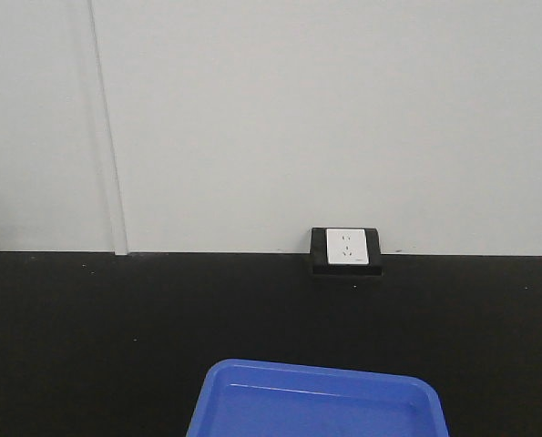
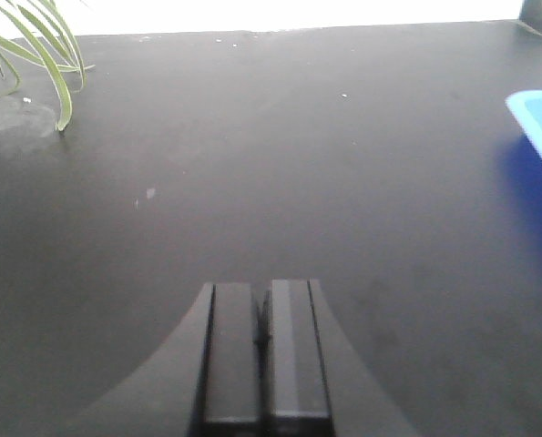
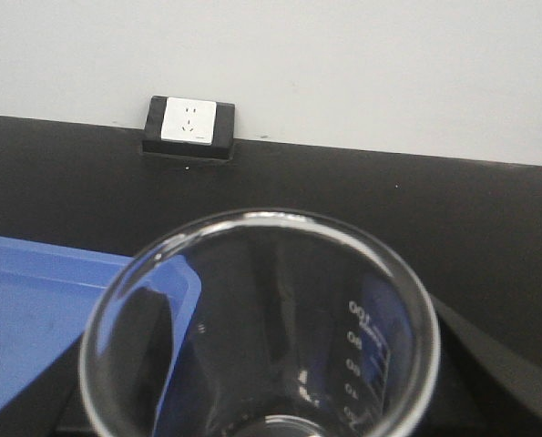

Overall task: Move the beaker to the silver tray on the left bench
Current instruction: 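Hold the beaker in the right gripper while the base turns away, then drive the base to the bench with the silver tray, beaker held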

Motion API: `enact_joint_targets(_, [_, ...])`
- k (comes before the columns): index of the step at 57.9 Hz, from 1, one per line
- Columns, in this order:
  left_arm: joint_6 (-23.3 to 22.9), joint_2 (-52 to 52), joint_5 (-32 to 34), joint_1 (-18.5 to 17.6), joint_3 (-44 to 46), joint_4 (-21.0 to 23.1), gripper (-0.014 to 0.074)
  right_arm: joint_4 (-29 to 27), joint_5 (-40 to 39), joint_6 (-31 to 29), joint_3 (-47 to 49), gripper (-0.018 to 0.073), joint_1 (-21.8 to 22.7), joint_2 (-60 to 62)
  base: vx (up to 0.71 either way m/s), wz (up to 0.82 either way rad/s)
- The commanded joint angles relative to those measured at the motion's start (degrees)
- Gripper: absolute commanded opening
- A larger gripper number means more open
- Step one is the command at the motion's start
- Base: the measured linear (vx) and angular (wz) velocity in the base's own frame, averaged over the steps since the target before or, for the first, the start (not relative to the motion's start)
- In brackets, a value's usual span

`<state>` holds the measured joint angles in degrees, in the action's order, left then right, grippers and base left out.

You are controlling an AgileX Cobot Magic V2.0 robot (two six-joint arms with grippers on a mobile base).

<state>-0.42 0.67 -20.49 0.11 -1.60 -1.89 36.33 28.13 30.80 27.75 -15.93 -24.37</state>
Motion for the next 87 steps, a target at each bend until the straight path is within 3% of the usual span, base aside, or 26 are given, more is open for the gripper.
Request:
enact_joint_targets(1, [-0.23, 0.82, 4.44, -0.18, -1.51, 0.1, 0.0002, 2.2, -4.01, -0.46, 1.58, -0.0003, 0.13, -0.34, -0.12, -0.05])
enact_joint_targets(87, [-0.23, 0.82, 4.44, -0.18, -1.51, 0.1, 0.0002, 2.2, -4.01, -0.46, 1.58, -0.0003, 0.13, -0.34, -0.27, 0.16])
